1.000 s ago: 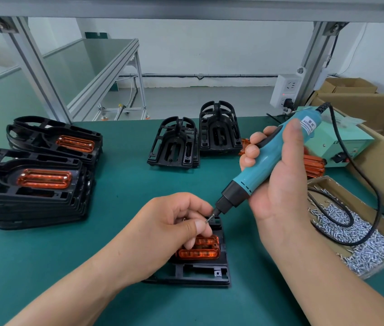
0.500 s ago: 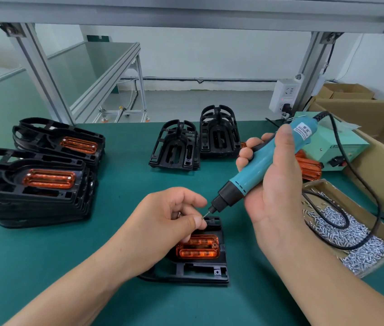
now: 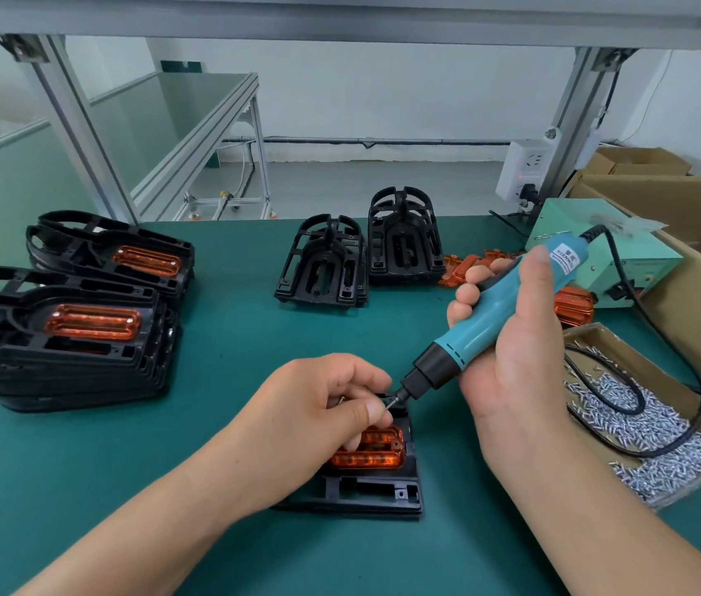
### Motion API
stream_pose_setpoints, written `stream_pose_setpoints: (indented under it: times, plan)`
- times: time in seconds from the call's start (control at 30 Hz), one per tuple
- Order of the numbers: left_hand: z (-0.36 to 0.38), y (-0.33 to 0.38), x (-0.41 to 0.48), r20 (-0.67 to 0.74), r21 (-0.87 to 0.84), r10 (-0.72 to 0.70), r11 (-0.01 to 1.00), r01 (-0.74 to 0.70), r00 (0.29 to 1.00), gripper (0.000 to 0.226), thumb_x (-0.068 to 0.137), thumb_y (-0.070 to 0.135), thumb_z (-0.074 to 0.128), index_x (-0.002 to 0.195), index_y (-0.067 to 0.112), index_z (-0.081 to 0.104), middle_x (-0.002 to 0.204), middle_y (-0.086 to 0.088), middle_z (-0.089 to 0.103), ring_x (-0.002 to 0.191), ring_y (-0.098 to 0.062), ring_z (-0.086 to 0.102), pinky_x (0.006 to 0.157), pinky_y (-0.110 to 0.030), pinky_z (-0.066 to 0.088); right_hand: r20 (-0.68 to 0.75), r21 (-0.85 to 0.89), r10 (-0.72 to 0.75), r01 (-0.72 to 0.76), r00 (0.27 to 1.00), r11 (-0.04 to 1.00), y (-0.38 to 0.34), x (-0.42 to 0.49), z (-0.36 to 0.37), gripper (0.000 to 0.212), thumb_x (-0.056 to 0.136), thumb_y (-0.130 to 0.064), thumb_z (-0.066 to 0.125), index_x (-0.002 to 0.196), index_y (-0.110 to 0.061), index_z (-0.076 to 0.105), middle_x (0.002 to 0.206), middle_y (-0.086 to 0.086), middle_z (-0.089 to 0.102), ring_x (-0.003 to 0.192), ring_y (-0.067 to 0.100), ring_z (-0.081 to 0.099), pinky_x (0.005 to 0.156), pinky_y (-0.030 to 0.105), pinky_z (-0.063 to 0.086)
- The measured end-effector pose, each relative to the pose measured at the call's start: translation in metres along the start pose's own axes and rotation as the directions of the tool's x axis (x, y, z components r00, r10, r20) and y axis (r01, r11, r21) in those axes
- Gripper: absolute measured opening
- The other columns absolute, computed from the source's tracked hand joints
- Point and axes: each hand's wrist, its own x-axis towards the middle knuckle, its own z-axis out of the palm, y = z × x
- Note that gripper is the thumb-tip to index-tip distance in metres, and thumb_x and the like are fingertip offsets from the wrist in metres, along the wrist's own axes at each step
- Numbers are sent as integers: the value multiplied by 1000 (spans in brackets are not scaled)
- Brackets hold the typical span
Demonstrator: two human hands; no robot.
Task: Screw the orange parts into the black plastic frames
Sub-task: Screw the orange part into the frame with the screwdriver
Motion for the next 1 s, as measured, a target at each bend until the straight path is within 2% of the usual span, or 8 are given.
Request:
stream_pose_setpoints:
  times: [0.17,0.33,0.43,0.53,0.6,0.67,0.83,1.0]
  plan:
    - [-8,2,0,-77,67,36,997,-31,996,14,100,39,61,109,46,70,89,17,77,67,1,61,65,-11,47,4,19,-2,2,1000,1000,-6,2,-4,31,107,-47,60,103,-17,56,83,3,66,61,14,58,54,23,50]
    - [-16,3,1,-116,107,49,994,-37,992,7,95,43,71,97,38,74,64,16,58,58,1,49,57,-15,42,48,-48,-46,48,998,998,-8,2,-3,30,107,-45,60,103,-15,56,82,4,64,59,15,55,52,24,47]
    - [-15,1,-1,-176,325,53,946,7,983,13,88,52,71,97,43,68,58,19,49,53,0,46,53,-17,34,76,-96,-48,56,996,994,-8,1,-3,30,107,-44,60,101,-15,56,81,5,64,58,16,55,51,25,46]
    - [-10,2,-3,-176,648,149,762,0,973,39,83,68,63,118,52,59,80,33,58,78,12,55,65,-15,40,106,-127,-51,65,993,990,-8,0,-2,29,107,-44,60,101,-16,57,82,5,64,57,17,55,51,25,46]
    - [-7,1,-2,-144,739,200,673,-29,969,56,82,75,57,132,50,55,102,30,63,96,6,60,78,-19,46,130,-139,-57,75,990,987,-9,-1,-2,29,107,-44,59,101,-16,56,82,5,64,56,17,55,51,25,46]
    - [-5,-1,-1,-135,794,225,607,-30,965,64,81,78,53,137,48,52,110,24,63,104,0,61,79,-24,46,157,-153,-66,91,985,984,-10,-2,-1,29,107,-44,58,101,-16,57,82,5,64,55,18,55,51,26,46]
    - [-4,-1,0,-135,830,204,558,-2,970,65,79,80,45,133,46,55,101,20,61,100,-3,62,76,-28,50,215,-191,-96,139,972,972,-10,-5,1,28,106,-43,57,100,-15,57,81,5,66,52,18,55,49,26,44]
    - [-4,0,0,-125,833,175,554,7,977,57,83,78,52,130,46,57,100,19,61,97,-4,62,75,-29,50,248,-200,-108,160,963,967,-11,-9,5,28,105,-43,56,97,-16,58,80,5,66,50,18,55,48,26,43]
